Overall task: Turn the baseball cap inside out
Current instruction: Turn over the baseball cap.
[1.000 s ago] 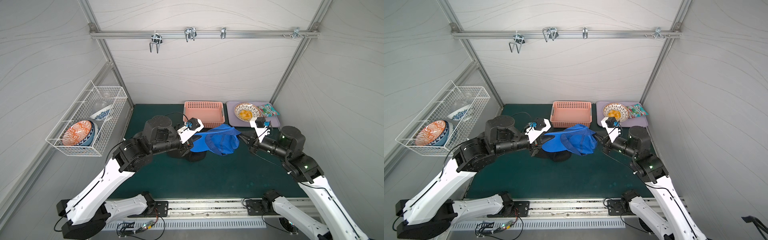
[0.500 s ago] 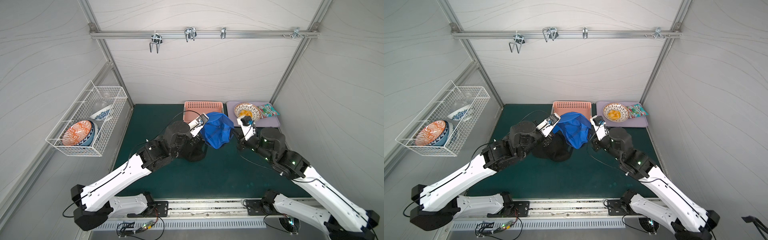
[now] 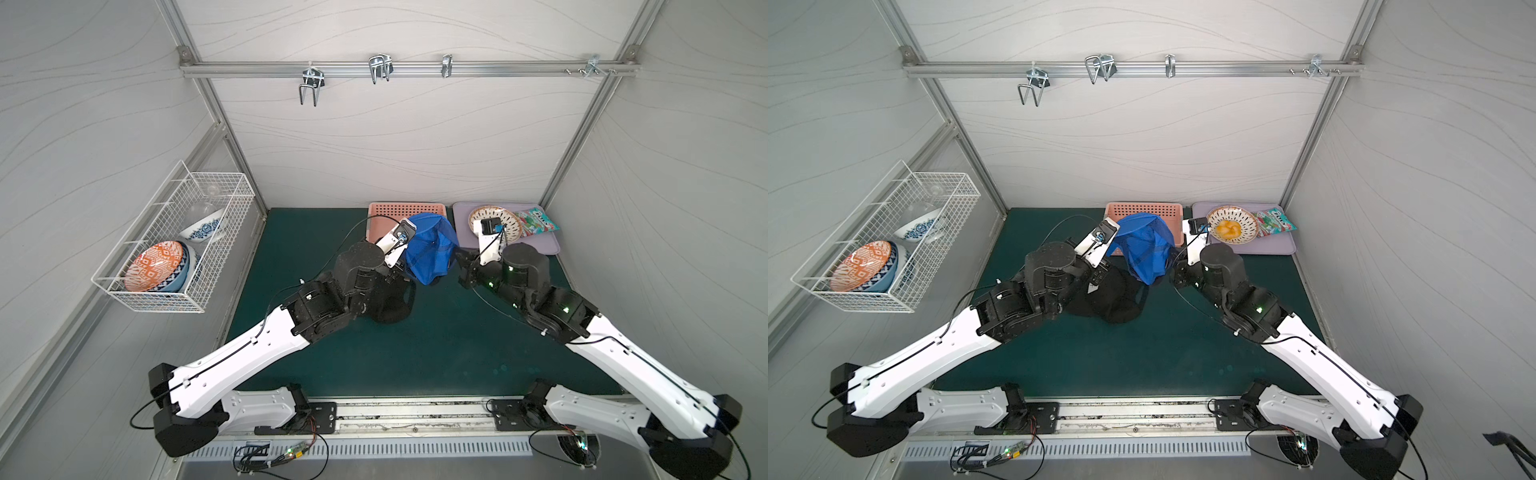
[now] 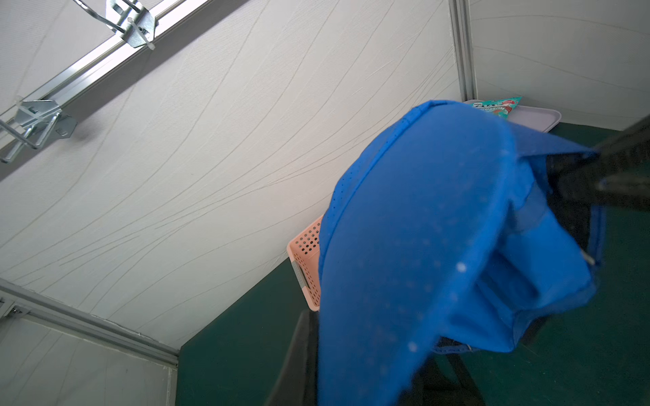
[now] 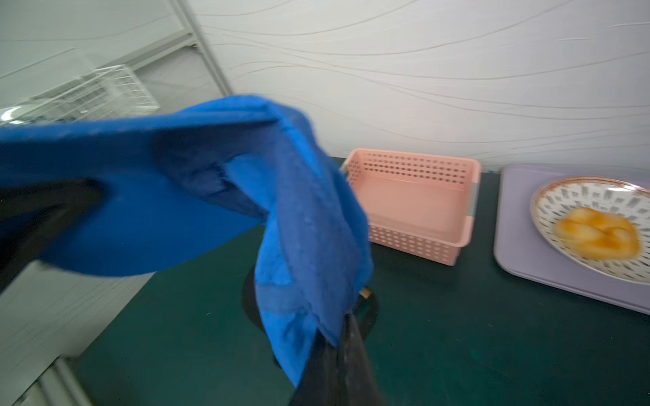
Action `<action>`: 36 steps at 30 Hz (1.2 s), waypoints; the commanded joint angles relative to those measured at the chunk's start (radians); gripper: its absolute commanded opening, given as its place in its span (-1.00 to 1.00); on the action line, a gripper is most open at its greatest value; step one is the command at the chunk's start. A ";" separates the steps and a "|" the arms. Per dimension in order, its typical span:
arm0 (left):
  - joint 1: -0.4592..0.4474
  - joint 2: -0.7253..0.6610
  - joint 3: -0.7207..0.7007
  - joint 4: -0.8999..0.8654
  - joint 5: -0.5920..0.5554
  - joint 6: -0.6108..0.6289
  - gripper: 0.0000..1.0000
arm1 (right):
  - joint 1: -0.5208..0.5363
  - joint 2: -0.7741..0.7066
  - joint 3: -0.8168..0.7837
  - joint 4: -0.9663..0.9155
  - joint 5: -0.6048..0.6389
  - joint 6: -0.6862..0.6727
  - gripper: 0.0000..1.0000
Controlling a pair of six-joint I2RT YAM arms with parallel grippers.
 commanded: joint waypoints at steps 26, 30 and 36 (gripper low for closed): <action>-0.022 -0.109 0.208 -0.248 0.527 -0.024 -1.00 | -0.642 -0.129 0.036 0.032 -1.429 -0.005 0.60; -0.014 -0.098 0.229 -0.262 0.558 -0.035 -1.00 | -0.642 -0.098 0.066 0.035 -1.516 0.013 0.55; 0.012 -0.084 0.238 -0.273 0.599 -0.064 -1.00 | -0.629 -0.086 0.066 -0.013 -1.593 0.011 0.09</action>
